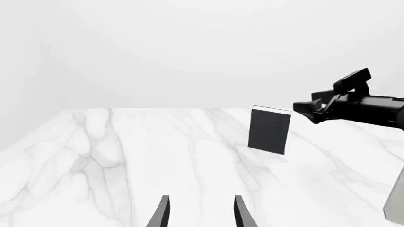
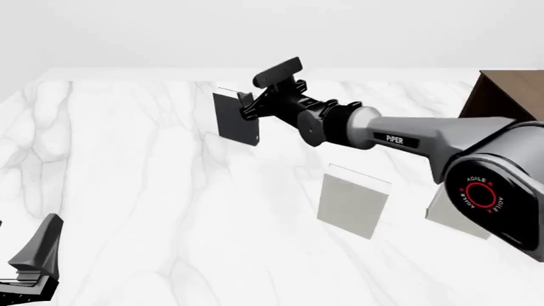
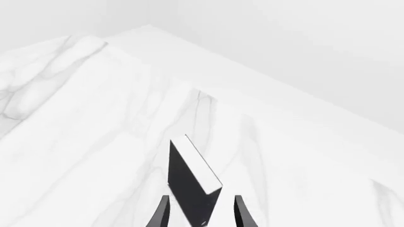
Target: Pick up the book on the left and place it on top of the shelf.
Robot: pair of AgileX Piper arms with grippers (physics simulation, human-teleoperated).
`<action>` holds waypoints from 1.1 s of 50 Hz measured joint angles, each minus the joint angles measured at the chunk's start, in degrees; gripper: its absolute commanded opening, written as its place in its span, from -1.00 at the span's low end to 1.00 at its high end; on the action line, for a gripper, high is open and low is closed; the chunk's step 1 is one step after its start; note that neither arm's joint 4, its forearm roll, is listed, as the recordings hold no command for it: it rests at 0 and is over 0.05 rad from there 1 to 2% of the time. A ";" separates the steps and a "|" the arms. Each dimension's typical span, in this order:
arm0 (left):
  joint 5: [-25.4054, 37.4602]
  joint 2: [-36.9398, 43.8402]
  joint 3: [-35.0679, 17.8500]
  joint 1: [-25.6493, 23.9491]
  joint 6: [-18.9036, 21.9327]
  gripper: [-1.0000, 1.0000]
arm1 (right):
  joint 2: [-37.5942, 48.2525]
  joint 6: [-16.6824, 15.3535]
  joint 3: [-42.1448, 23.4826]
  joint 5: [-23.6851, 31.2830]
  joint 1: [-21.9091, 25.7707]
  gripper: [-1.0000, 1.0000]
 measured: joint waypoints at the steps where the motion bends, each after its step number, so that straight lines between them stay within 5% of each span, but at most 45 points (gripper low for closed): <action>1: 0.00 0.00 0.00 0.00 0.00 1.00 | 0.20 0.03 -0.18 0.02 -0.01 1.00; 55: 0.00 0.00 0.00 0.00 0.00 1.00 | 9.27 1.41 -7.98 1.00 -0.89 1.00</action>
